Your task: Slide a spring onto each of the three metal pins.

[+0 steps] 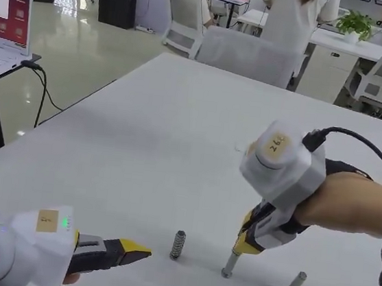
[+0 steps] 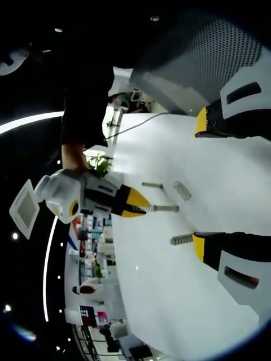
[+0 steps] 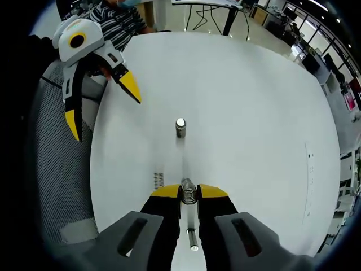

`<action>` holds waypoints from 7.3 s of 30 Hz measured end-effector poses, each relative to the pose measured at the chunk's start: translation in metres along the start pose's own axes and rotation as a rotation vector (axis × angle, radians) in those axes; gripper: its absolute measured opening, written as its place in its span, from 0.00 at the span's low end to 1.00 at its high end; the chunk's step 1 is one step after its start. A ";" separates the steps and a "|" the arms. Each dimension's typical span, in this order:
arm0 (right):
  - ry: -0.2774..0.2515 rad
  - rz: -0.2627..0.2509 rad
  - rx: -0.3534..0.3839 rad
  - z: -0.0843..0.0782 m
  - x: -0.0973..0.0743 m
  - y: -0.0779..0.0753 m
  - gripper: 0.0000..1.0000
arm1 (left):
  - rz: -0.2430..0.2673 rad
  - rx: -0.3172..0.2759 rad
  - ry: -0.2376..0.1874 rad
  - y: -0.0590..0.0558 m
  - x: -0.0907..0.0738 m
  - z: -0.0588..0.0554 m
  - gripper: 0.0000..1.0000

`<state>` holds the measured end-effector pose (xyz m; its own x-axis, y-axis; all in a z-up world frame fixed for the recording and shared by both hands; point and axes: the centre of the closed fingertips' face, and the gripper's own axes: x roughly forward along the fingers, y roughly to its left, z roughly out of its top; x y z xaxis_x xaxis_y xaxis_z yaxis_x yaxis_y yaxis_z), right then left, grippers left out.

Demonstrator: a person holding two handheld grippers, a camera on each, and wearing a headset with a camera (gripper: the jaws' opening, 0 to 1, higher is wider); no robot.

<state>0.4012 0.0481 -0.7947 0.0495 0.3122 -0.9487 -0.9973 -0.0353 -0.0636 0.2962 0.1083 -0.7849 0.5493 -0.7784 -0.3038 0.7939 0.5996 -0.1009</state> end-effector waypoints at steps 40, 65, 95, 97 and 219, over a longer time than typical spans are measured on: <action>0.037 0.020 0.051 -0.018 0.051 0.004 0.09 | -0.001 0.007 0.015 0.000 0.001 -0.001 0.61; 0.009 0.002 0.066 -0.022 0.038 0.004 0.18 | -0.007 0.016 0.023 0.000 0.002 -0.001 0.61; 0.010 0.042 0.088 -0.040 0.033 0.042 0.17 | -0.023 0.037 0.023 -0.003 0.005 0.003 0.60; 0.015 0.049 0.084 -0.041 0.036 0.046 0.17 | -0.024 0.037 0.024 -0.003 0.005 0.003 0.60; -0.169 0.057 -0.266 0.066 -0.052 0.102 0.07 | -0.127 0.215 0.041 -0.012 0.022 0.033 0.03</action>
<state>0.2929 0.0910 -0.7318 -0.0380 0.4551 -0.8897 -0.9483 -0.2972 -0.1115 0.3073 0.0776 -0.7592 0.4337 -0.8345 -0.3399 0.8957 0.4404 0.0616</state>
